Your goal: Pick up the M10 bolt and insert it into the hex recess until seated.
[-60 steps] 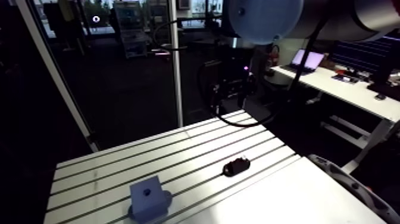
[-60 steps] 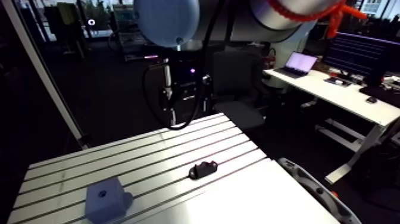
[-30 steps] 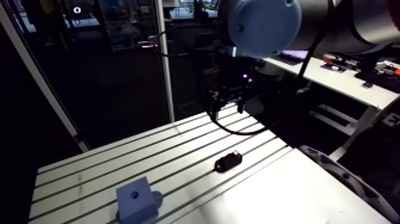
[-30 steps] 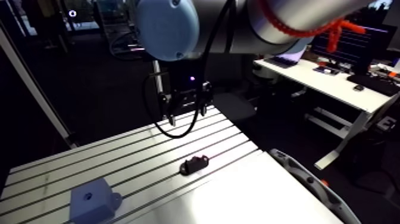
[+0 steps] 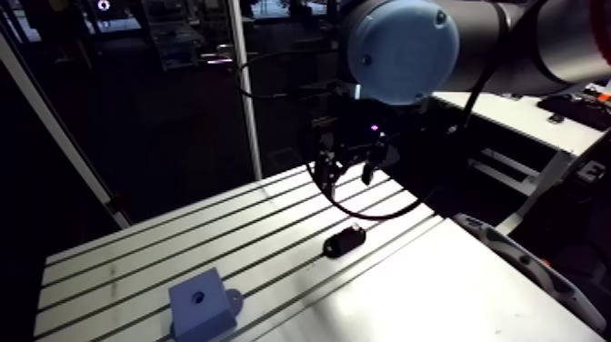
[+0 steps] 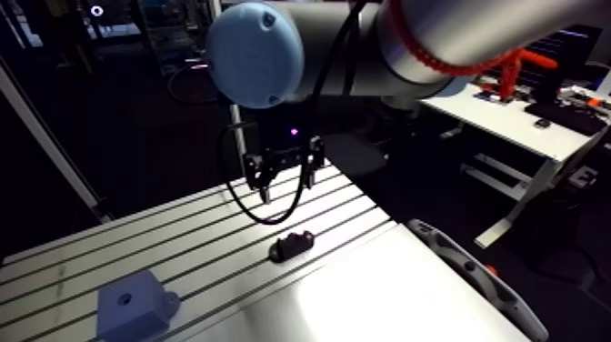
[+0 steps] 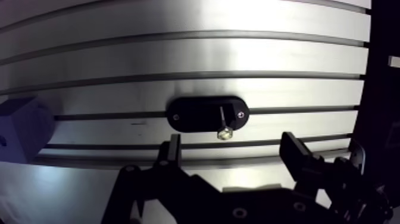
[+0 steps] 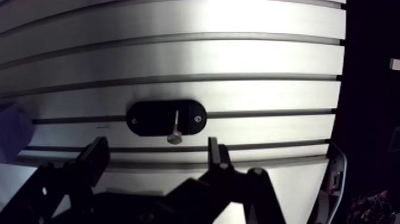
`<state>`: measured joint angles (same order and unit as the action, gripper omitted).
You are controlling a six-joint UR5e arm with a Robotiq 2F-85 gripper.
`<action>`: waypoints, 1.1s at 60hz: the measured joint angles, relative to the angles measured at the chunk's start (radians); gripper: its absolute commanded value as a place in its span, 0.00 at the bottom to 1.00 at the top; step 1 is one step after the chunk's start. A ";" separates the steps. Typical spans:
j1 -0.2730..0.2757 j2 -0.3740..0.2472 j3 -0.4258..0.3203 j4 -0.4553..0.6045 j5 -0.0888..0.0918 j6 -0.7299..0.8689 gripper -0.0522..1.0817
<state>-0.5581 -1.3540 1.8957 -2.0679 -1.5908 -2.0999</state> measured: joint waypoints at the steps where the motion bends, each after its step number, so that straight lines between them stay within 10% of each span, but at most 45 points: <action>1: 0.000 0.001 0.001 -0.002 0.000 0.000 0.28; 24: 0.000 0.015 0.042 -0.067 -0.011 -0.010 0.45; 66: -0.001 0.022 0.073 -0.106 -0.035 -0.016 0.46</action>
<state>-0.5591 -1.3317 1.9690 -2.1736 -1.6256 -2.1156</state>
